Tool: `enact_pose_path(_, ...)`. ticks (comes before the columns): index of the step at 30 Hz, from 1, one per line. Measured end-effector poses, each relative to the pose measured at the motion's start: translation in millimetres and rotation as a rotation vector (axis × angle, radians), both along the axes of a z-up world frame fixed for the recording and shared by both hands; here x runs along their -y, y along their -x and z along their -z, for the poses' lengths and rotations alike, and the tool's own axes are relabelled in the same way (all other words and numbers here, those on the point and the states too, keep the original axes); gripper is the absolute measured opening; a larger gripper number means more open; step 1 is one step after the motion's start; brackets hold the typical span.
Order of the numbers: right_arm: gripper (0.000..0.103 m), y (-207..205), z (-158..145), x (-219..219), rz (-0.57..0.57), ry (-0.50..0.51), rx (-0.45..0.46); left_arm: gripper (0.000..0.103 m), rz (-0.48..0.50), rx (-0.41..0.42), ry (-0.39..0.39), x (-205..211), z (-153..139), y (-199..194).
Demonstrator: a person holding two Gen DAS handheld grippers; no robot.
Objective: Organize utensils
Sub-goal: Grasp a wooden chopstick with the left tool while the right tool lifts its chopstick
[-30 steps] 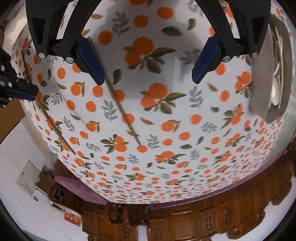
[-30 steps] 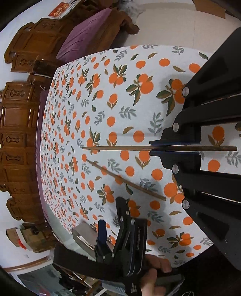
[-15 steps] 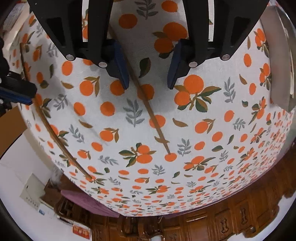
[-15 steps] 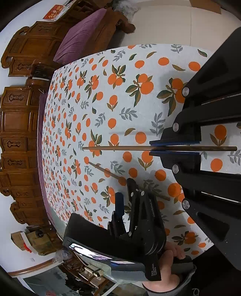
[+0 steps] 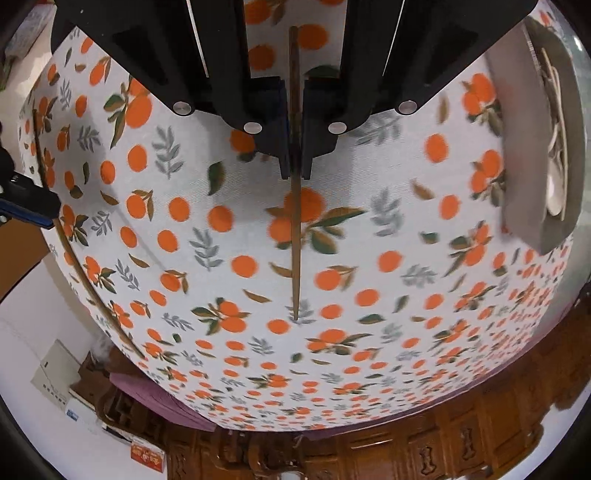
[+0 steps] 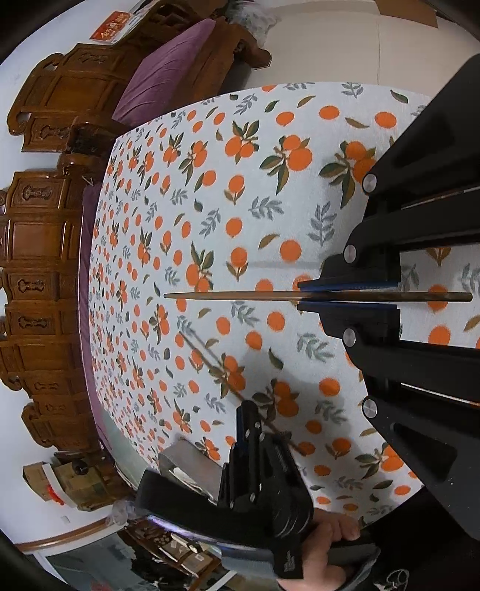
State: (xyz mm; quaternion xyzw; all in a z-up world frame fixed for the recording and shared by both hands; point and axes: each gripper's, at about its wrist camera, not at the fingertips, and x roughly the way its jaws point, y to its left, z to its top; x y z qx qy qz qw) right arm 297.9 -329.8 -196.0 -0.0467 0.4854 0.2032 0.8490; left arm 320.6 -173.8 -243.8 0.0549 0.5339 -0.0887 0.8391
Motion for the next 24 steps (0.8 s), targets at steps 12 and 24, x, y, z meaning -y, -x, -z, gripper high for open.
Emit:
enact_pose_path(12, 0.006, 0, -25, -62, -0.035, 0.009, 0.034, 0.004, -0.031, 0.087, 0.029, -66, -53, 12)
enact_pose_path(24, 0.006, -6, -46, -115, -0.073, -0.012, 0.059, 0.004, -0.056, 0.140, 0.074, -124, -87, 27)
